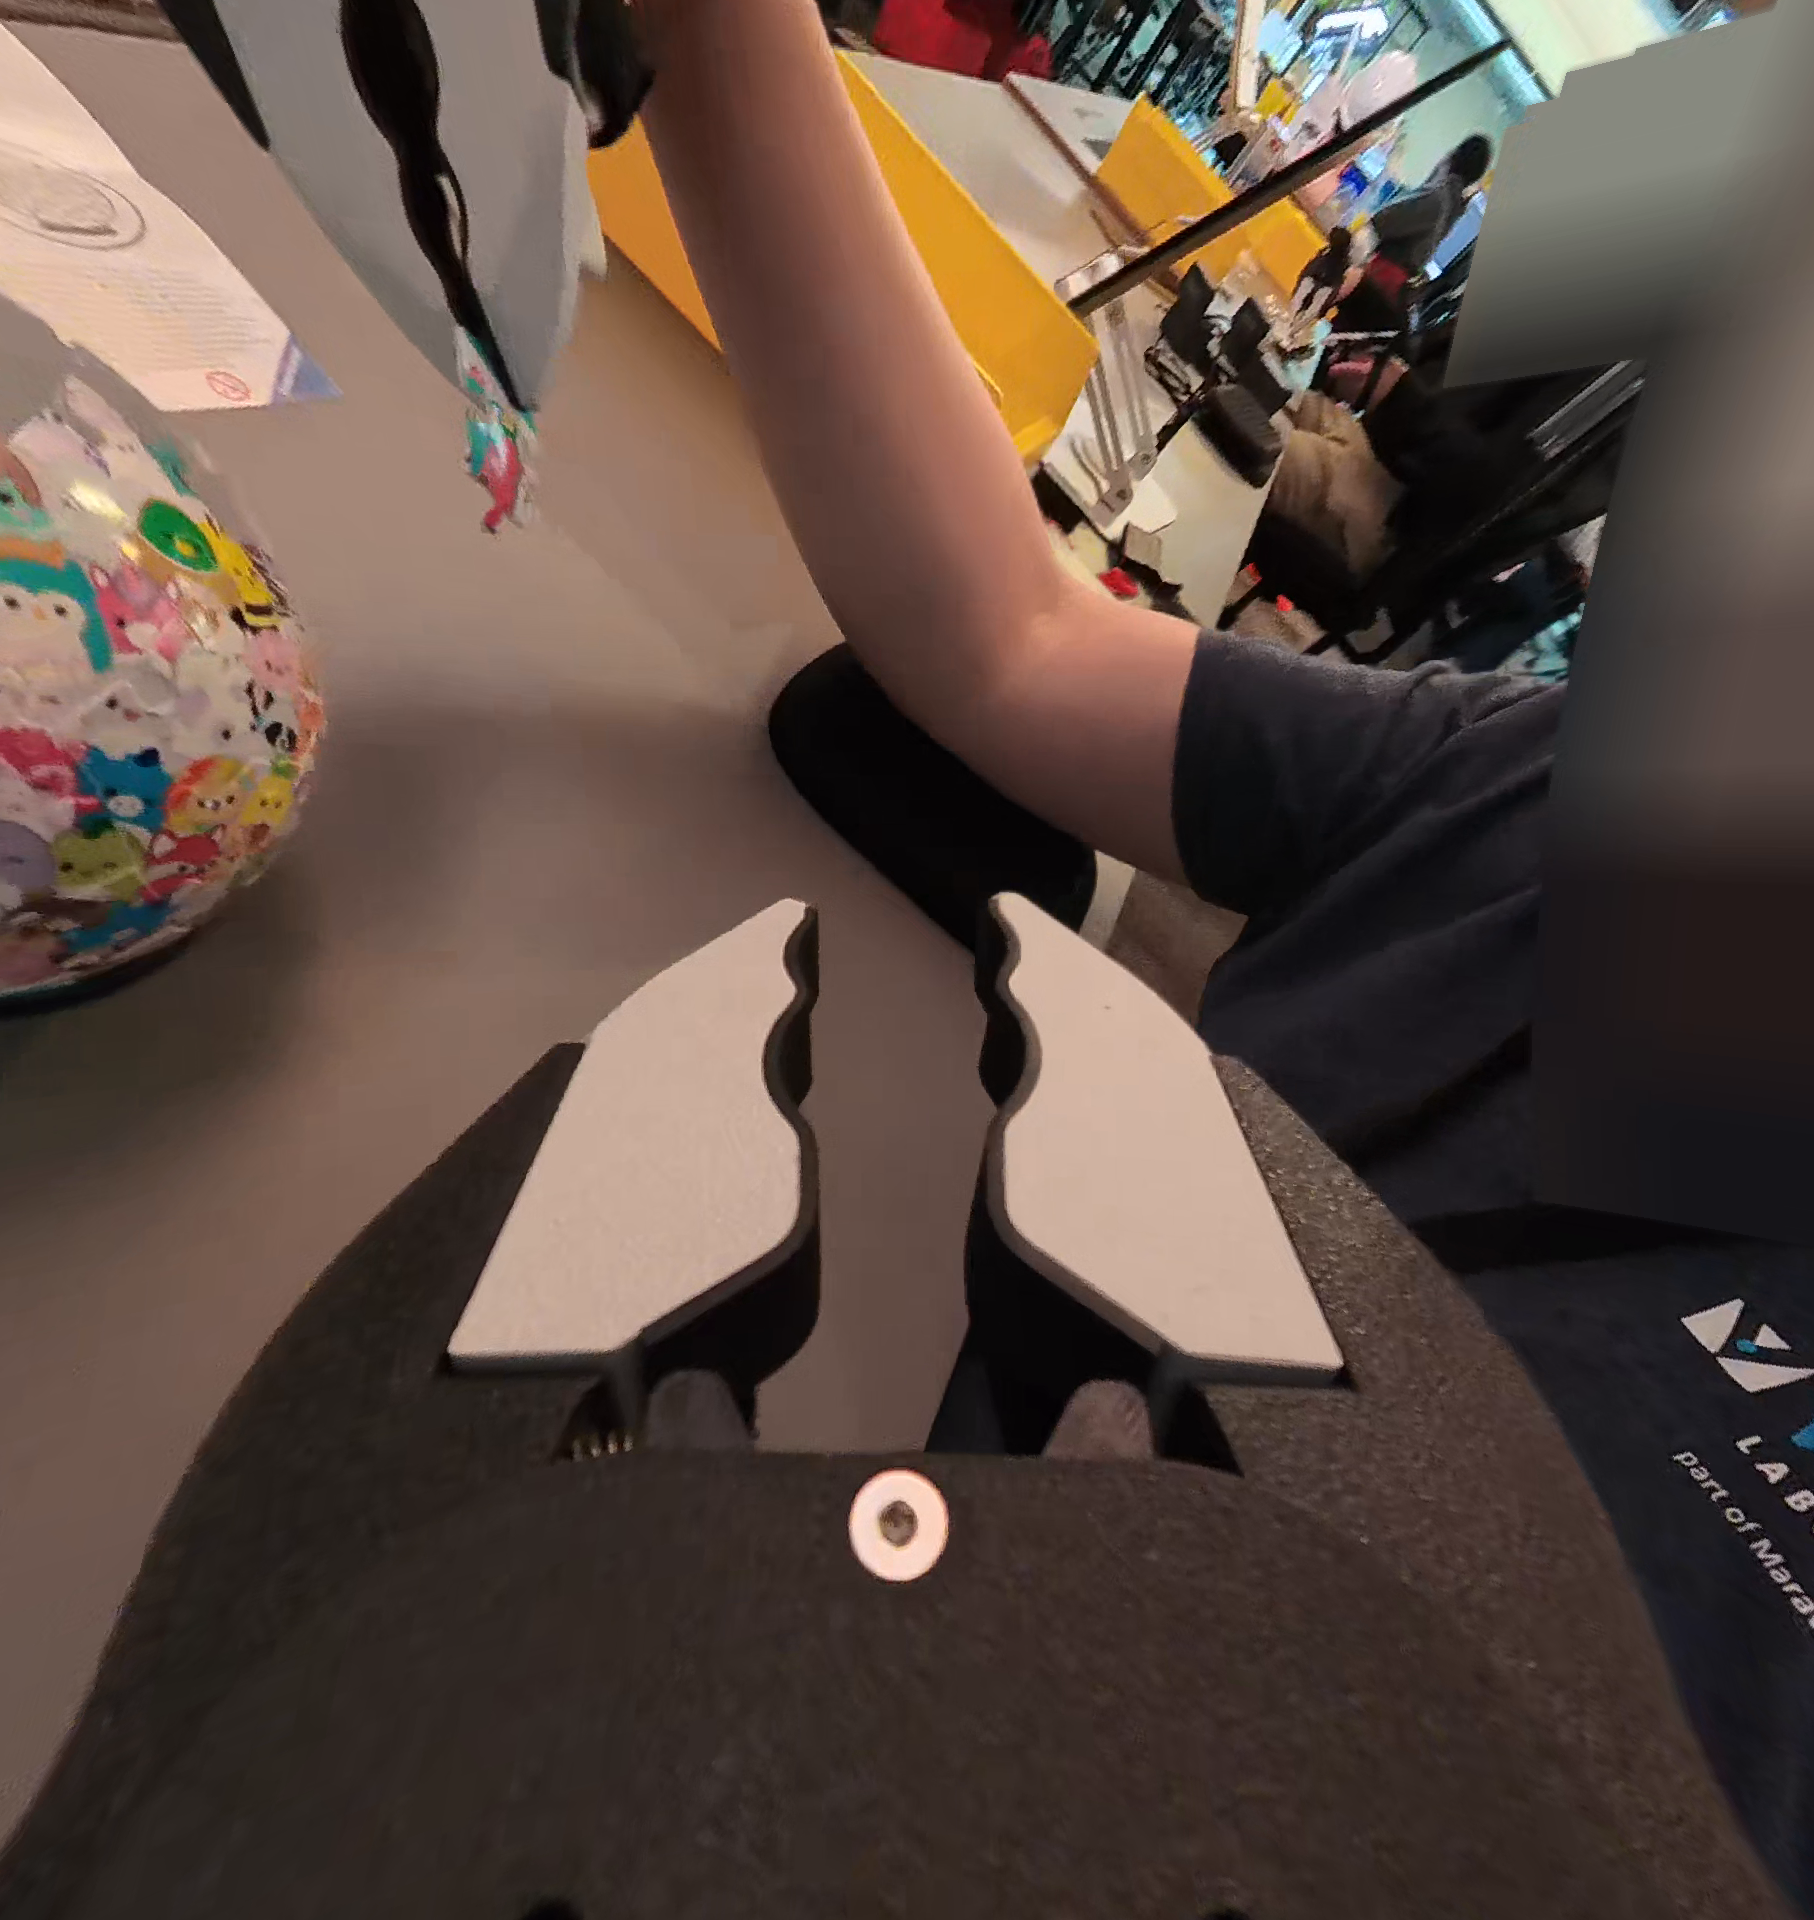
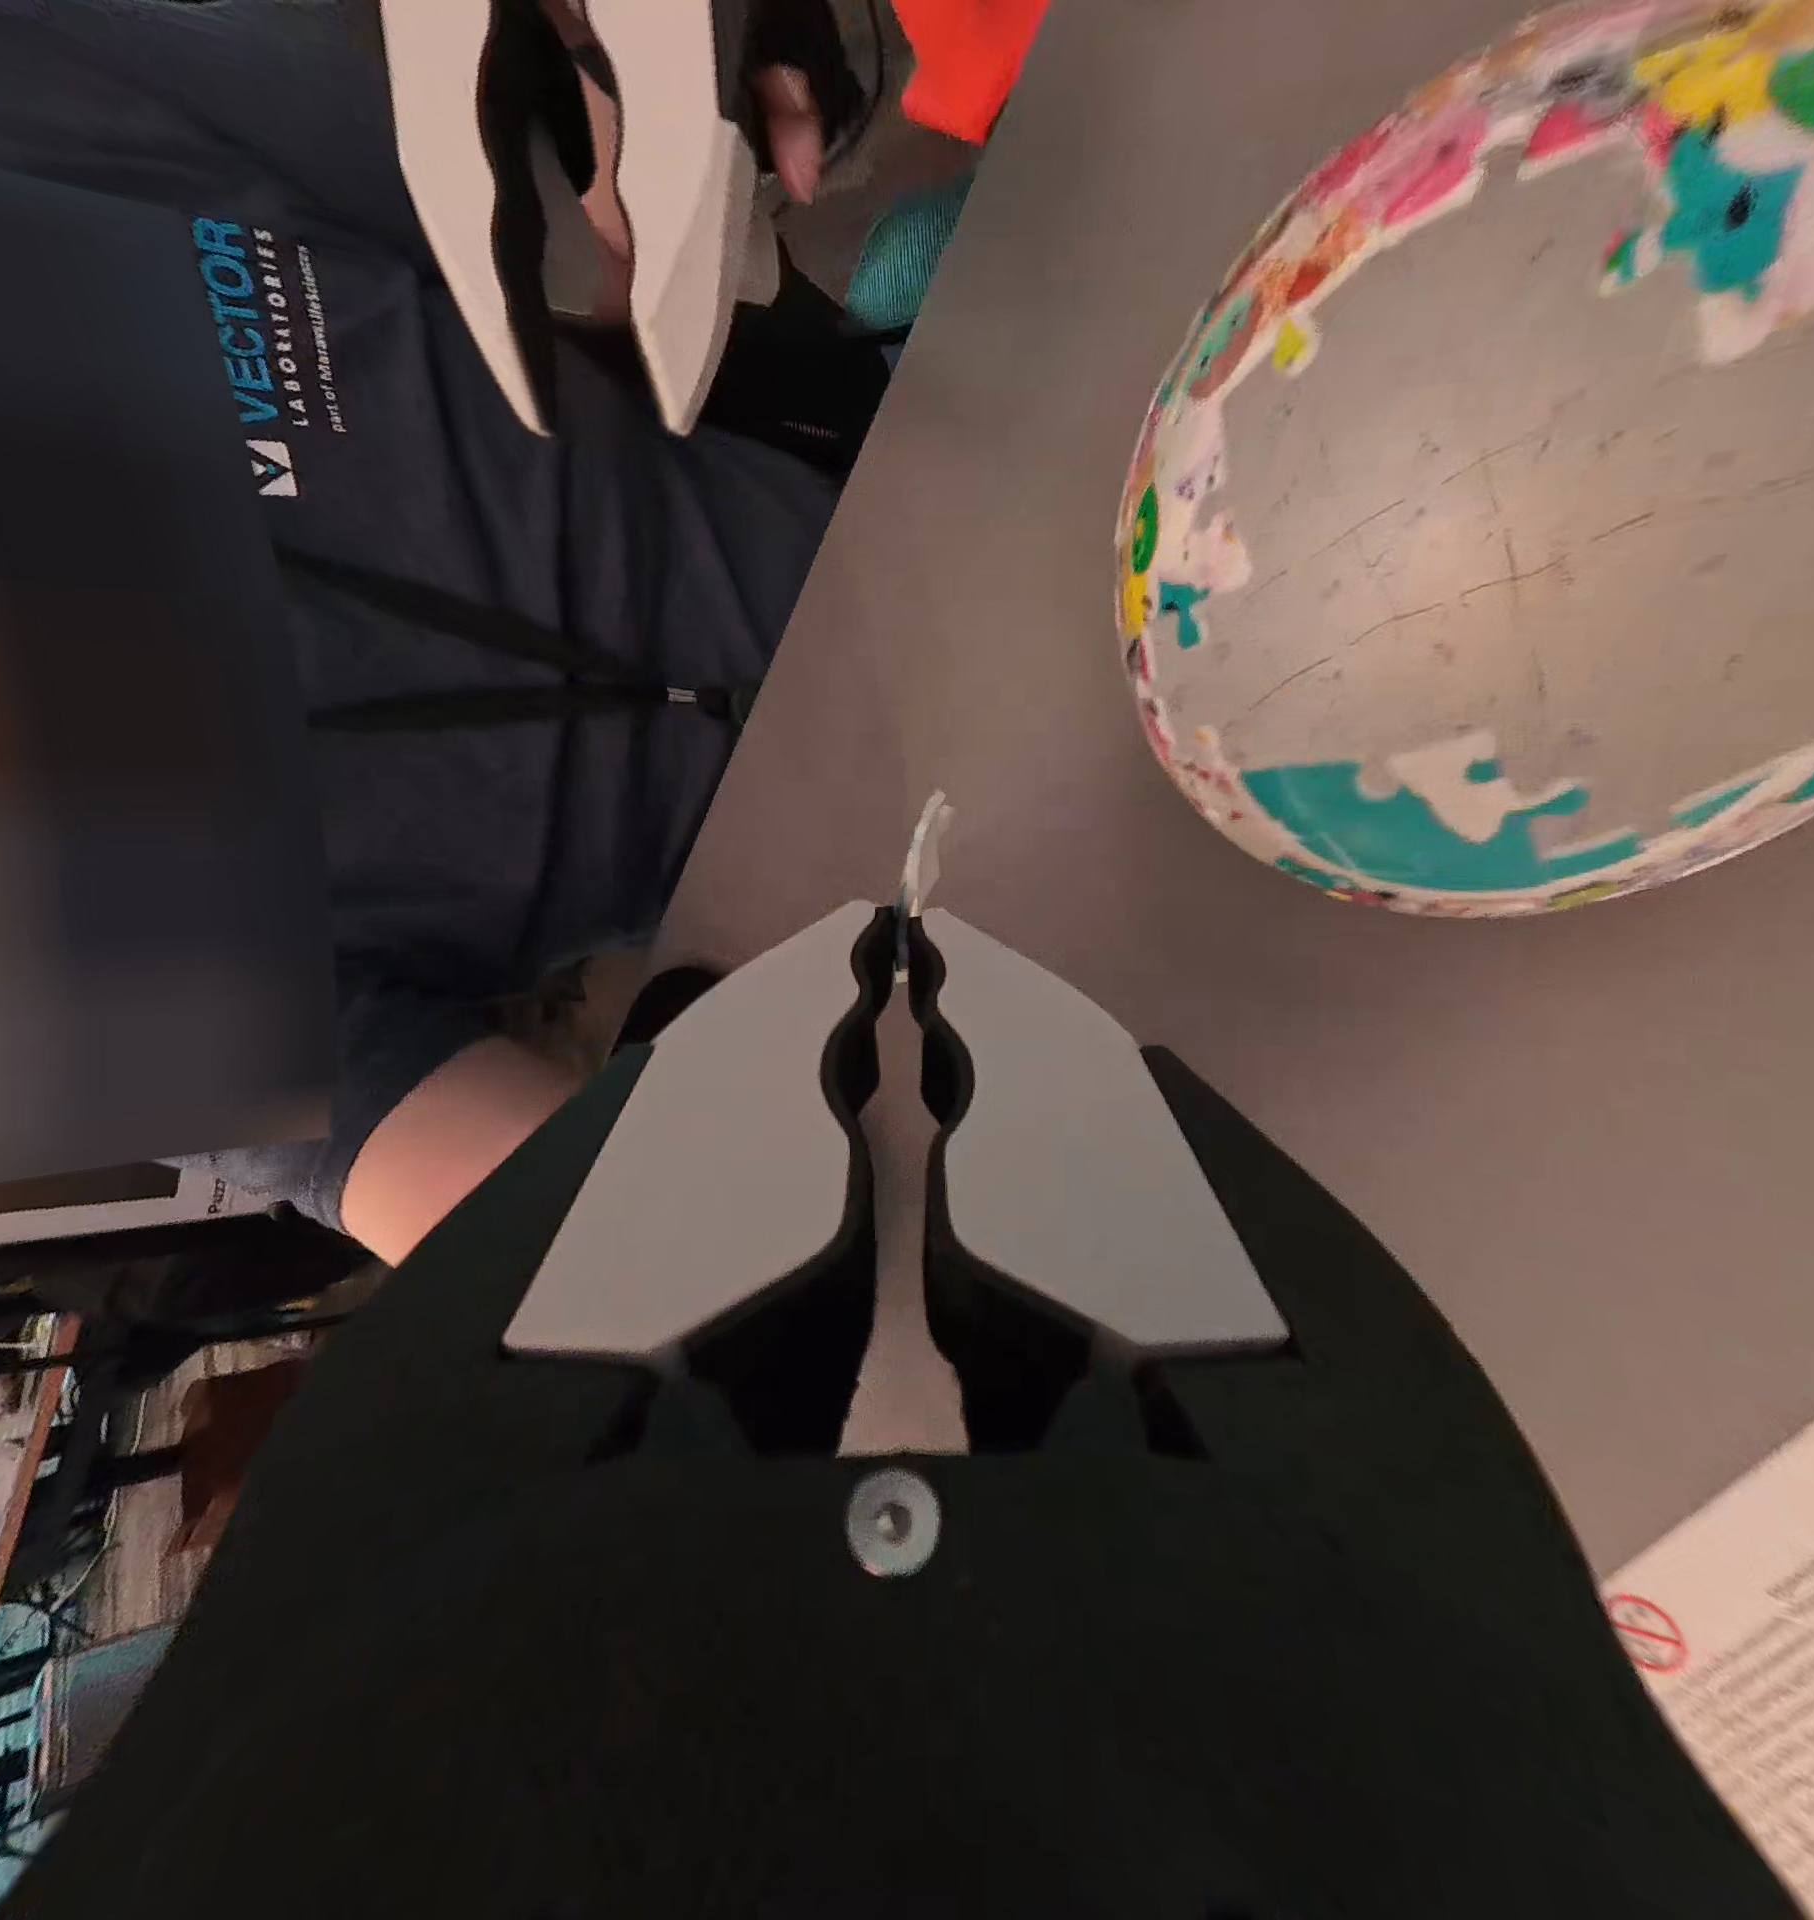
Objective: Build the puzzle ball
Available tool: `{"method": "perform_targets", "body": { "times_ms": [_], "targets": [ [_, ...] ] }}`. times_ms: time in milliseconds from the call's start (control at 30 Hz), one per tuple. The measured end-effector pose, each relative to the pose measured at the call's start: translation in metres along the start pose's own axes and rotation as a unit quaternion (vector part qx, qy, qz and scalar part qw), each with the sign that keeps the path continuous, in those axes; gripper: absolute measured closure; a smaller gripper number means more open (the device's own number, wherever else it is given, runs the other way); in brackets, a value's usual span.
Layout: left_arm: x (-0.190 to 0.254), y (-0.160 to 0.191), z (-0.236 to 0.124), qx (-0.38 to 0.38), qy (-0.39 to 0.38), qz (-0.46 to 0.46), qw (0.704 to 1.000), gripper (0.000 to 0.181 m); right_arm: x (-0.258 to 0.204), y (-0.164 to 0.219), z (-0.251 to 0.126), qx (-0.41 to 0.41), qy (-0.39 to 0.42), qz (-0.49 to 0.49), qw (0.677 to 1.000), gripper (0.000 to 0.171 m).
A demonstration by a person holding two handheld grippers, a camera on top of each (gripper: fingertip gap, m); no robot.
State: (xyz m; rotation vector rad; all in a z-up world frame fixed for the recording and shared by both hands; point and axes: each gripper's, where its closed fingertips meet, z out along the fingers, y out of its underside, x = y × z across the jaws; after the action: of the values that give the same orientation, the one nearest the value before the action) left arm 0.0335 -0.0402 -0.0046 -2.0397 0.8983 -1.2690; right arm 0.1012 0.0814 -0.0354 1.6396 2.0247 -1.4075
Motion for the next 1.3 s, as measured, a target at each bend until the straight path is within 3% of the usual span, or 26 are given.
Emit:
{"method": "perform_targets", "body": {
  "times_ms": [267, 400, 800, 1300],
  "targets": [
    [-0.012, 0.001, -0.003, -0.018, -0.087, 0.031, 0.996, 0.155, 0.010, -0.020, -0.004, -0.051, 0.050, -0.091, 0.993, 0.168],
    [-0.017, -0.003, -0.009, -0.011, -0.107, 0.027, 0.994, 0.155, 0.019, -0.017, -0.003, -0.104, 0.062, -0.087, 0.989, 0.168],
    [-0.014, 0.000, -0.018, -0.027, -0.141, 0.023, 0.989, 0.156, 0.034, -0.023, -0.002, -0.175, -0.007, -0.113, 0.978, 0.168],
    [-0.017, -0.003, -0.016, -0.028, -0.152, 0.036, 0.987, 0.157, 0.039, -0.025, 0.003, -0.190, -0.039, -0.110, 0.975, 0.168]
  ]
}}
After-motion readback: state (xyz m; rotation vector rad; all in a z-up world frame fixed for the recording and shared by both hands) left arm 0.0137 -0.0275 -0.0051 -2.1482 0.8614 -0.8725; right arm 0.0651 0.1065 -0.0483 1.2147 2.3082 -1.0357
